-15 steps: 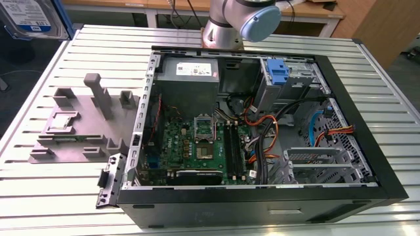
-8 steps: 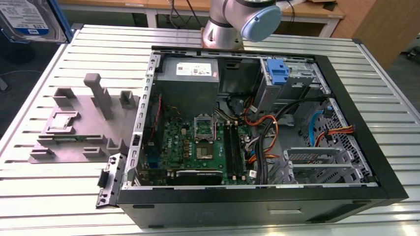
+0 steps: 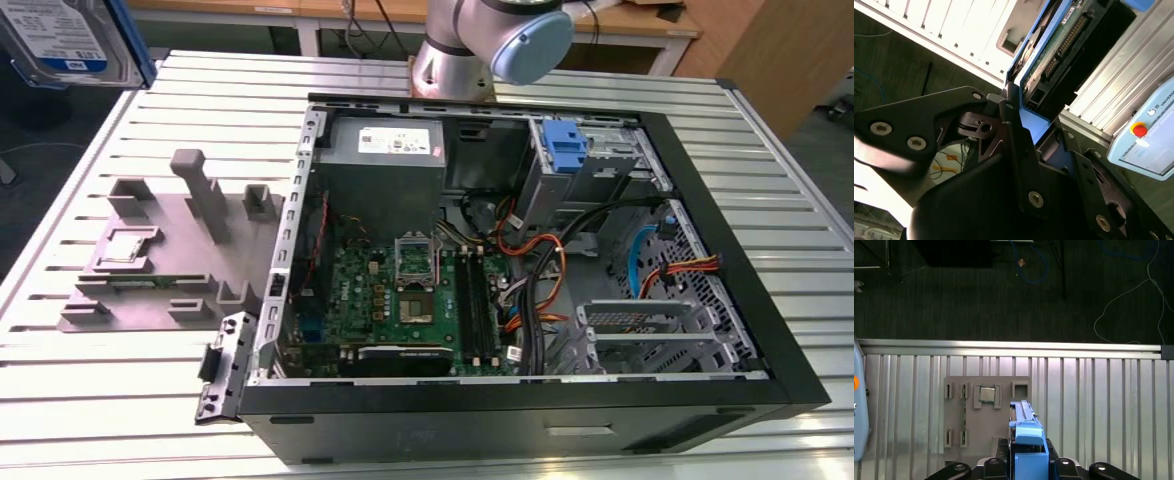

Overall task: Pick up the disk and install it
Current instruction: 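Pick up the disk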

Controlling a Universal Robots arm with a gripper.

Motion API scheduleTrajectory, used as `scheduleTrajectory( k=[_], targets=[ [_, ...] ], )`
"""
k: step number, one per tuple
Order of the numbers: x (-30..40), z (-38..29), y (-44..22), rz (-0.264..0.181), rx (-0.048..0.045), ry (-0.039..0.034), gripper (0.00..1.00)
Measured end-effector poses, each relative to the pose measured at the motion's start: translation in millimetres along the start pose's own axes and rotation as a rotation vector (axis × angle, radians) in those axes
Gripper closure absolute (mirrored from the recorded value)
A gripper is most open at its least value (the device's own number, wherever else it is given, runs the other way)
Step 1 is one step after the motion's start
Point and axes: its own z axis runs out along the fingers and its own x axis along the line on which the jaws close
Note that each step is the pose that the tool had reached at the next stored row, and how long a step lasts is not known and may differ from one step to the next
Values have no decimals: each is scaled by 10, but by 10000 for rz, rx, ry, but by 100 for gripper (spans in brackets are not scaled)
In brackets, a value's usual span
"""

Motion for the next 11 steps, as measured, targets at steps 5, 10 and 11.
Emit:
scheduleTrajectory(
  k=[5,10,11],
  targets=[
    [0,-1,-96,0,0,0,64],
    [0,-2,-163,0,0,0,64],
    [0,-1,-167,1,0,0,64]
  ],
)
